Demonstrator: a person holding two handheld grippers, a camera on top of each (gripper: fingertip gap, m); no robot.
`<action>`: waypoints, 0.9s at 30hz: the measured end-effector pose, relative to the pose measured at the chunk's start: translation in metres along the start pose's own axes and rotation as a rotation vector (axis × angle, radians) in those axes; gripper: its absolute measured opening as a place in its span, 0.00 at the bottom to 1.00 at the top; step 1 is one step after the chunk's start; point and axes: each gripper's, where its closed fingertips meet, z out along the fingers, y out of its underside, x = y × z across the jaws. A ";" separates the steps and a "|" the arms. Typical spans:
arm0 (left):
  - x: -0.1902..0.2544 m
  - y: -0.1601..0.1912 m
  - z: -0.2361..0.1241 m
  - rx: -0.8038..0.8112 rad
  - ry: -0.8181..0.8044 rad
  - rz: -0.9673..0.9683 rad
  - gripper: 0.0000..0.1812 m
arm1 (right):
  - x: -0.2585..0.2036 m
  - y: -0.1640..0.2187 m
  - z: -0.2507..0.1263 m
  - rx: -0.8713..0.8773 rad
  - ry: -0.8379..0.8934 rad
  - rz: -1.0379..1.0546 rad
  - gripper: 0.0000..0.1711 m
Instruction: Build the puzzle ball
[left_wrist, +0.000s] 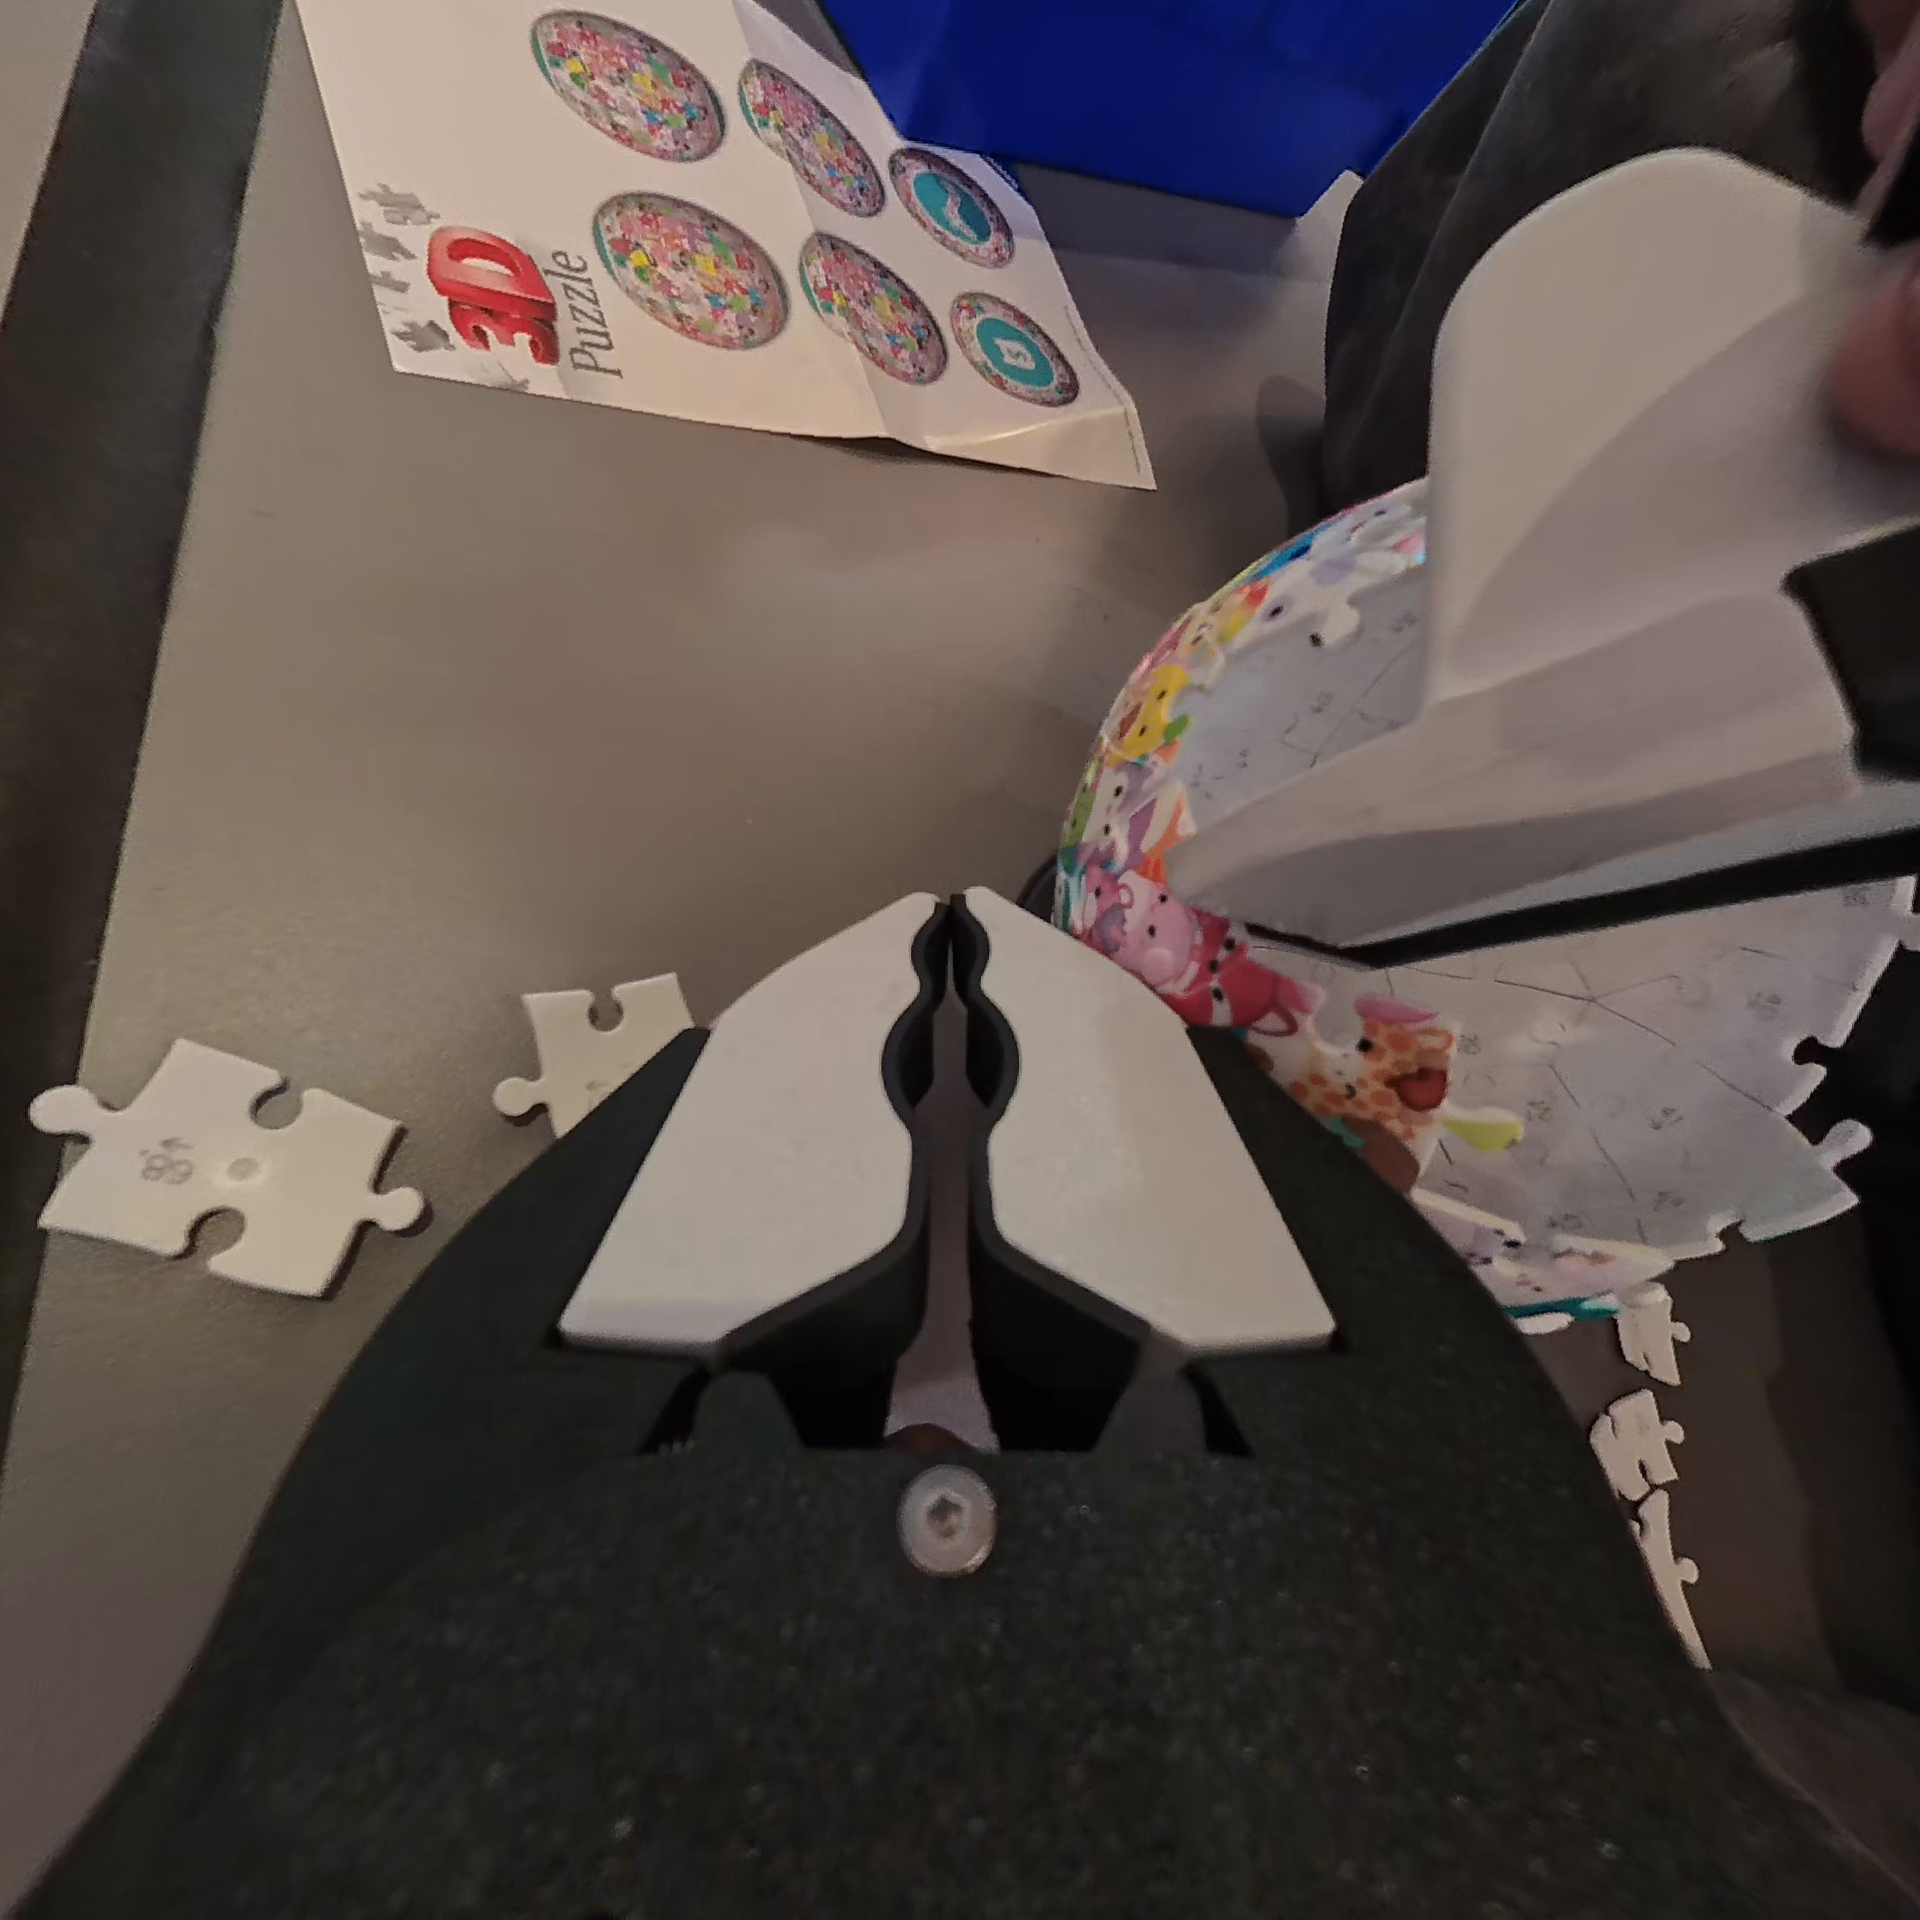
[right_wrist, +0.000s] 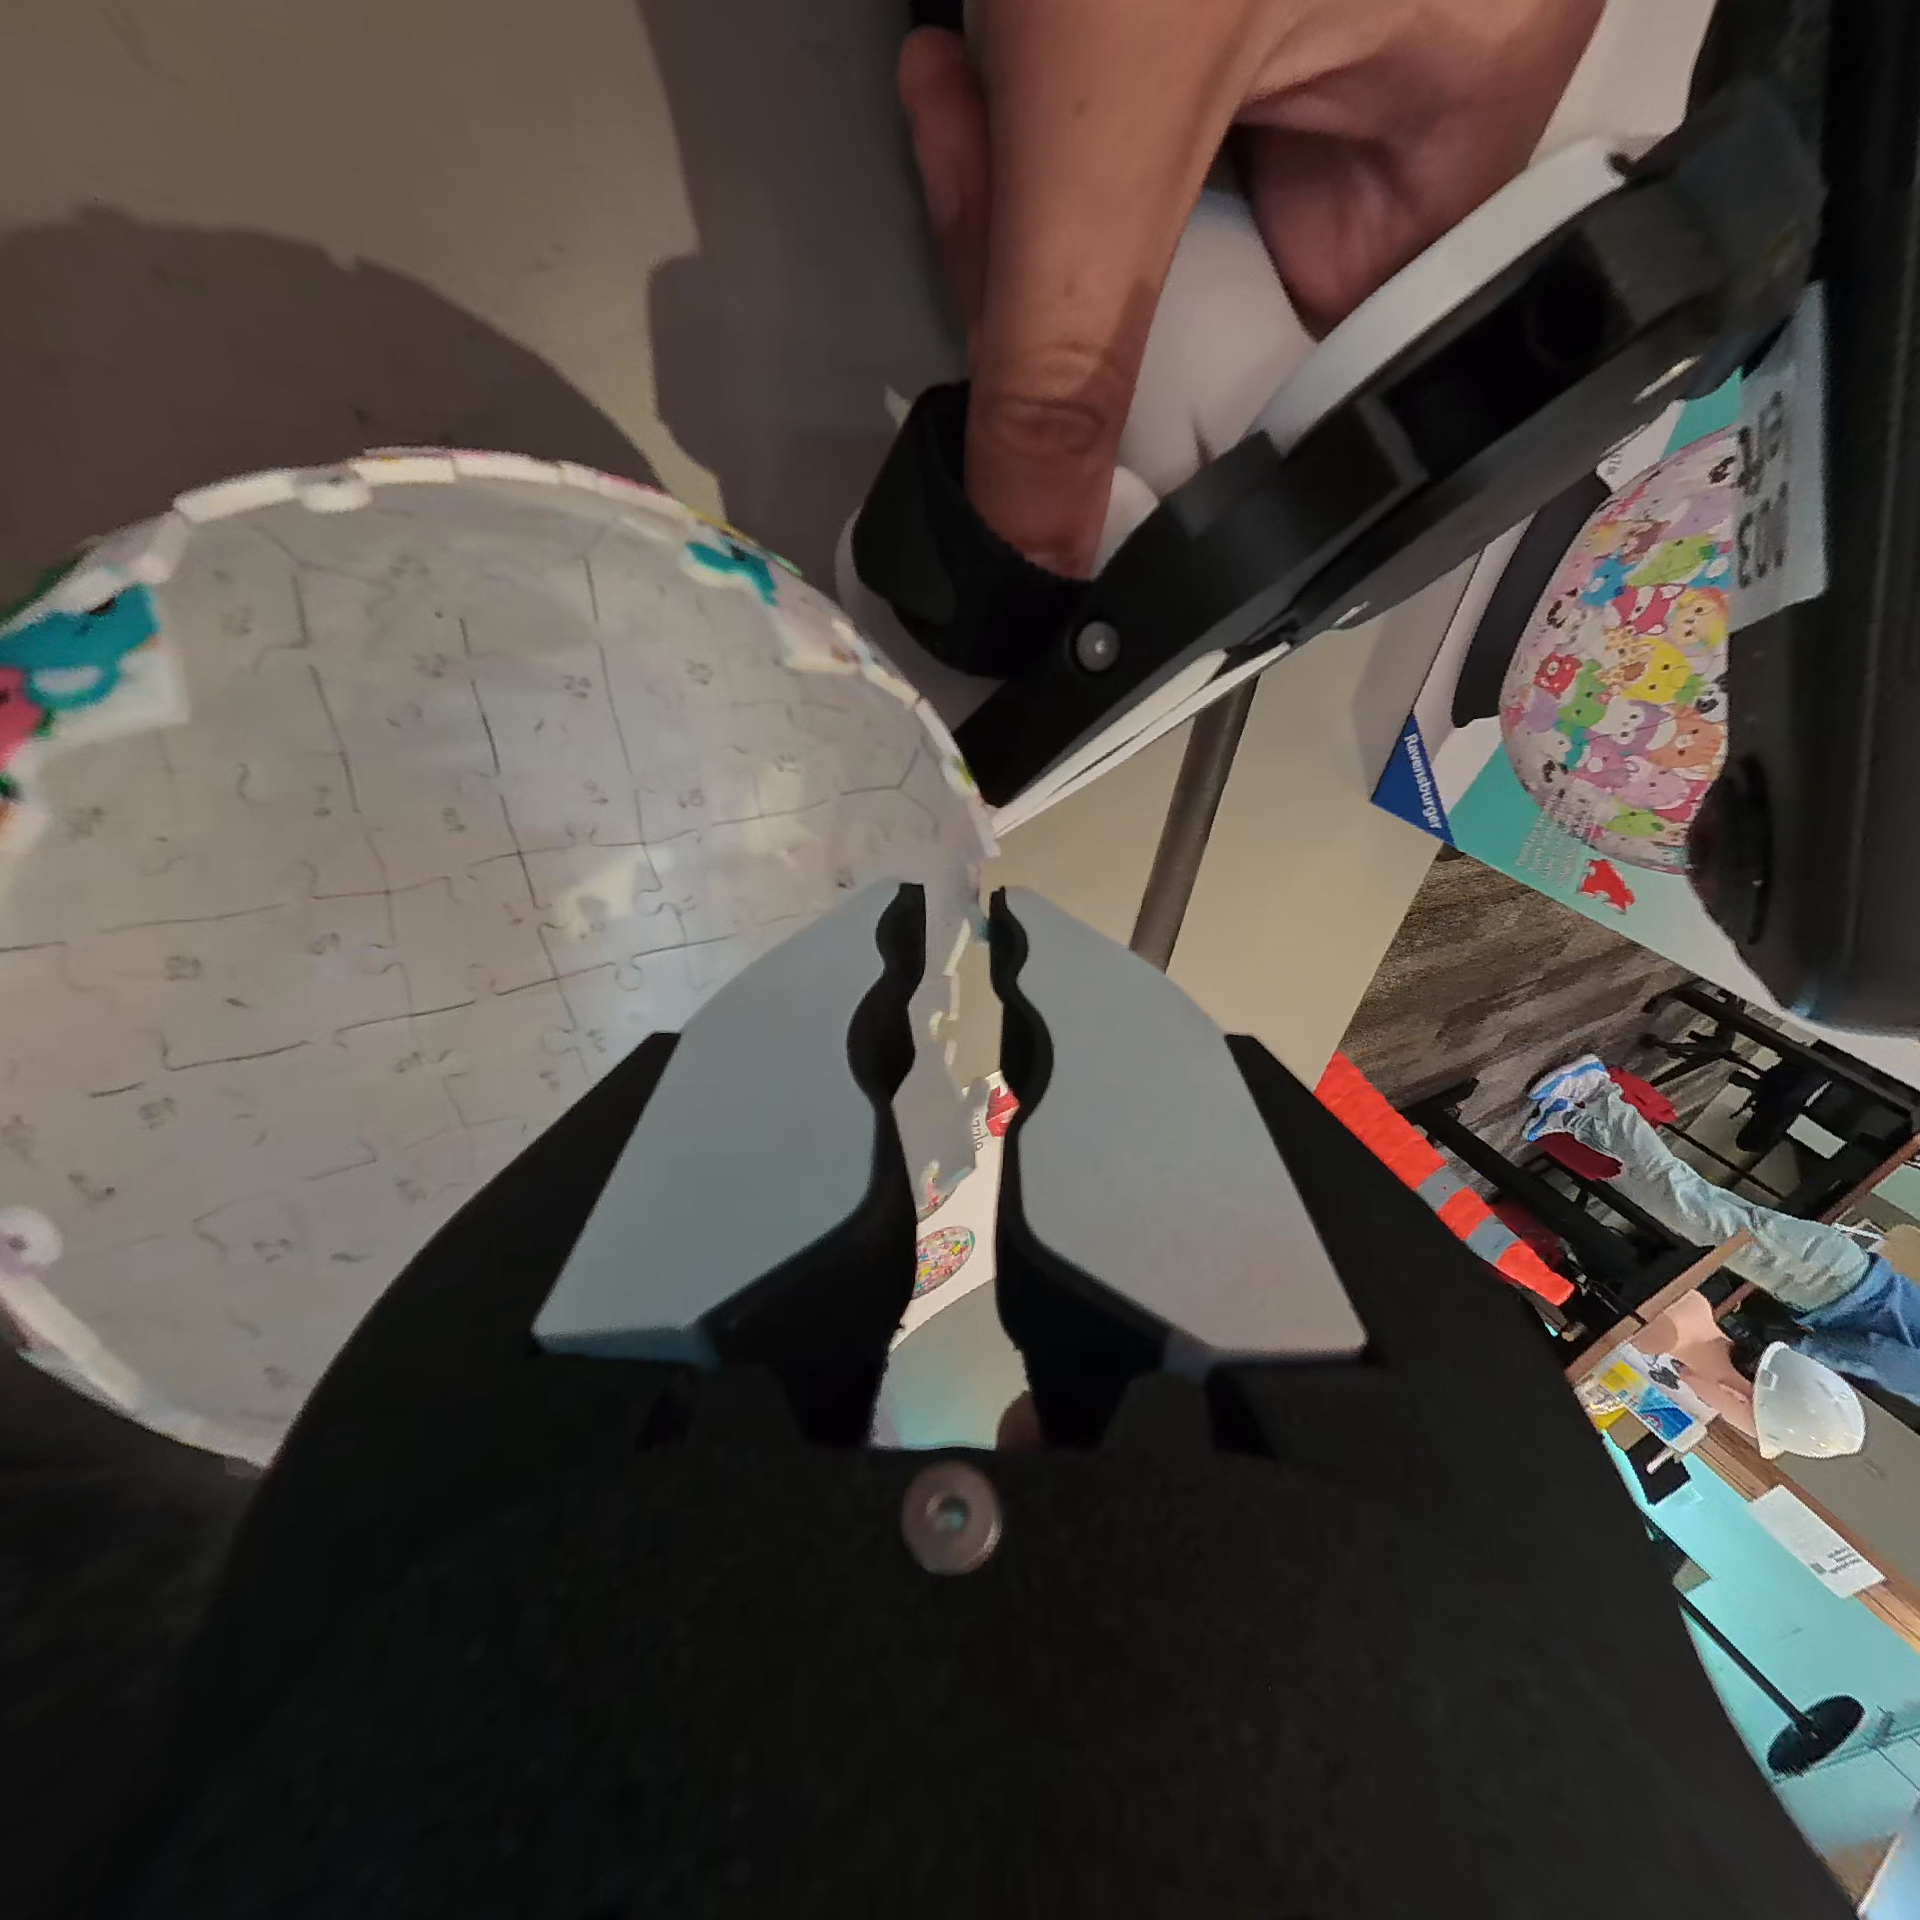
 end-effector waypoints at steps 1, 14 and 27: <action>0.000 0.000 0.000 -0.001 0.000 0.000 0.00 | -0.001 0.000 0.000 -0.001 -0.003 -0.001 0.07; -0.002 -0.002 0.000 0.005 0.016 -0.023 0.00 | 0.009 -0.004 -0.045 0.166 0.030 0.034 0.12; -0.009 -0.017 -0.010 0.130 -0.027 -0.033 0.00 | 0.002 0.012 -0.080 0.407 0.097 0.326 0.05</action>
